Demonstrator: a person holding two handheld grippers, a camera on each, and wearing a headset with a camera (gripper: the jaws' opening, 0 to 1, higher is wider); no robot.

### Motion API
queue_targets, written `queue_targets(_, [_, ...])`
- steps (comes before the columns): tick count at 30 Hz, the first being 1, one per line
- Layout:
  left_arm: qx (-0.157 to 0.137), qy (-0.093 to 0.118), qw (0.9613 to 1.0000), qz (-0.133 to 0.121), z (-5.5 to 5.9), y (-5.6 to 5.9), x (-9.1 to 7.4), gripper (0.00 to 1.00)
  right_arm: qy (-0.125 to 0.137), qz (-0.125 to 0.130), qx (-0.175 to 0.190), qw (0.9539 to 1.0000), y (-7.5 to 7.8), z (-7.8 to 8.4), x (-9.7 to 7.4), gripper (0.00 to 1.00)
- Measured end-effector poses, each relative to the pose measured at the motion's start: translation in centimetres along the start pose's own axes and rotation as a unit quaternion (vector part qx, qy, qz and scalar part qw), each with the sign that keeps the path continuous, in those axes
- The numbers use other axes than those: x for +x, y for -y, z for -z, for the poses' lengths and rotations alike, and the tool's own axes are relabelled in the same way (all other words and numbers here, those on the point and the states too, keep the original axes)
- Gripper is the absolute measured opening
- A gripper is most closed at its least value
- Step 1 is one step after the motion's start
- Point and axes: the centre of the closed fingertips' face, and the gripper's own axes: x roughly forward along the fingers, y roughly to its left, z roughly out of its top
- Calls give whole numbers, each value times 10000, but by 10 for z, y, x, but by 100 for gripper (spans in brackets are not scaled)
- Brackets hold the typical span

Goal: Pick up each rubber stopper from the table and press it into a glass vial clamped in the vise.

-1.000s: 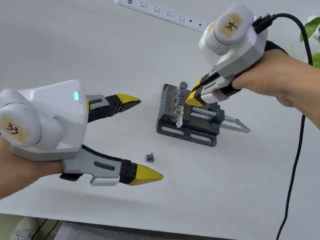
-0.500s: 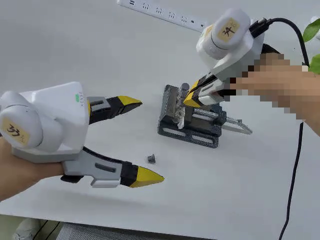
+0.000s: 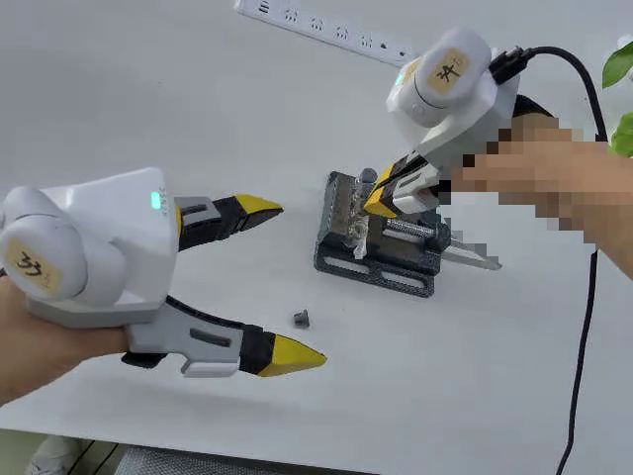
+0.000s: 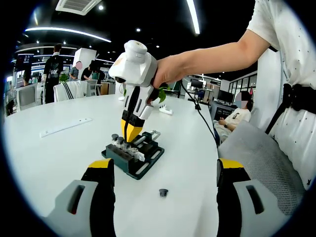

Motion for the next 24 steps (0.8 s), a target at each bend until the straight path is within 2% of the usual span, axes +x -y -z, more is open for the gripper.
queue_targets(14, [-18,4,10000,-2,1,-2,1,84,-99,-27,-89,9999,0,0,1,1])
queue_targets(24, [-39,40,10000,-2,0,-2,3,83,-235,43,-197,9995,-2,0,2,0])
